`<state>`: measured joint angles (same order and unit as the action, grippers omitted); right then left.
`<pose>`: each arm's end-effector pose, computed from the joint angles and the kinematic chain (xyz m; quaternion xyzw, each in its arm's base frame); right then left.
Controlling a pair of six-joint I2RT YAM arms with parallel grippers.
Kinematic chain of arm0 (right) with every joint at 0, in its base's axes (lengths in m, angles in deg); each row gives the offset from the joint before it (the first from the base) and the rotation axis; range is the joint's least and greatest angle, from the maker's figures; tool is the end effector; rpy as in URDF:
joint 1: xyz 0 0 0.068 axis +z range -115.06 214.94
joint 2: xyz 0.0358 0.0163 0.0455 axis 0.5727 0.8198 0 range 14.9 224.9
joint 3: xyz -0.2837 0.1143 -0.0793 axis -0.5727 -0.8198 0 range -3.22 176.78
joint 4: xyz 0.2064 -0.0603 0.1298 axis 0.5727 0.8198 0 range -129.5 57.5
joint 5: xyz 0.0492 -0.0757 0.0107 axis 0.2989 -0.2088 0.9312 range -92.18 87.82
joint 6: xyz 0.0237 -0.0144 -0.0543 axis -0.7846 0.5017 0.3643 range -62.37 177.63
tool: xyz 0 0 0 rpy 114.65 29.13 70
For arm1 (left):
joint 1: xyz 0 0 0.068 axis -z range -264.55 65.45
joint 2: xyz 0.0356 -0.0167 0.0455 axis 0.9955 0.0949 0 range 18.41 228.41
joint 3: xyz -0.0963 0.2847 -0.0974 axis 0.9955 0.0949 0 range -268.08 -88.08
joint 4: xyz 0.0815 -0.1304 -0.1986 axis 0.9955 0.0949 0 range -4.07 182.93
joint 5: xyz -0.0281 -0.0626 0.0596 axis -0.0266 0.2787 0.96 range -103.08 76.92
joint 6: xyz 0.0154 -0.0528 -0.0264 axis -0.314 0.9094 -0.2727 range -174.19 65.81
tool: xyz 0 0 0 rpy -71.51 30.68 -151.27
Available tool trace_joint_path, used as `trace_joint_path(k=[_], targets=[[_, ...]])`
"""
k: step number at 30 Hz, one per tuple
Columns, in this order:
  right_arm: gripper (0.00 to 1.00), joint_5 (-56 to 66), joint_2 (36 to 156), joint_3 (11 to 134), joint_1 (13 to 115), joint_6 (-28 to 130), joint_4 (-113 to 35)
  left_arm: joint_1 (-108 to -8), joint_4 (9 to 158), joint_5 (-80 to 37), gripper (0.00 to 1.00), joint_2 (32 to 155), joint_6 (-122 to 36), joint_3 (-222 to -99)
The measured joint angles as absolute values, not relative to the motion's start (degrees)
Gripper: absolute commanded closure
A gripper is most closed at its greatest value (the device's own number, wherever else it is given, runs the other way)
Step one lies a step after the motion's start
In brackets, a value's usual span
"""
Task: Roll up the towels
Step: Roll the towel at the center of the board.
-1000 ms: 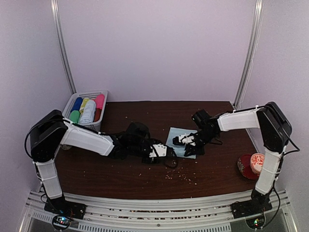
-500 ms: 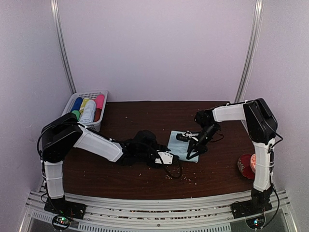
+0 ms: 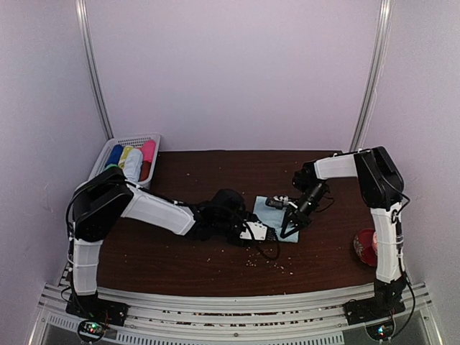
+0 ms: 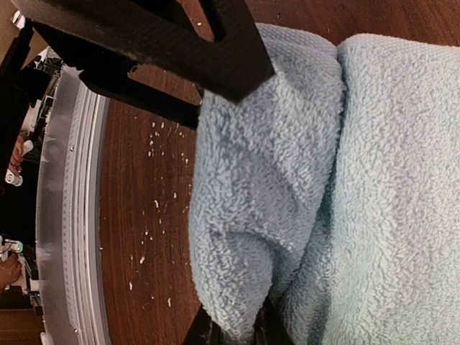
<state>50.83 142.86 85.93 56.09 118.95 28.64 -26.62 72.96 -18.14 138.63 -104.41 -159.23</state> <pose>0.3600 0.1783 0.1597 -0.5340 0.7090 0.4598 0.0277 0.2461 -0.4008 0.1721 0.7329 0.5063 -0.0698 0.4491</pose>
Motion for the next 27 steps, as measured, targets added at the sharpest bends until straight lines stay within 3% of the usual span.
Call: trace_joint_path(k=[4, 18, 27], targets=[[0.98, 52.25, 145.66, 88.92, 55.63, 118.87, 32.51, -26.58, 69.07, -18.01, 0.4, 137.1, -104.8, -154.03], [0.98, 53.67, 149.7, 93.62, 54.8, 117.69, 38.63, -25.18, 59.8, -17.2, 0.4, 136.29, -109.44, -148.3], [0.98, 53.63, 150.21, 94.28, 54.77, 117.23, 39.37, -25.18, 61.55, -18.07, 0.42, 136.05, -110.29, -149.07]])
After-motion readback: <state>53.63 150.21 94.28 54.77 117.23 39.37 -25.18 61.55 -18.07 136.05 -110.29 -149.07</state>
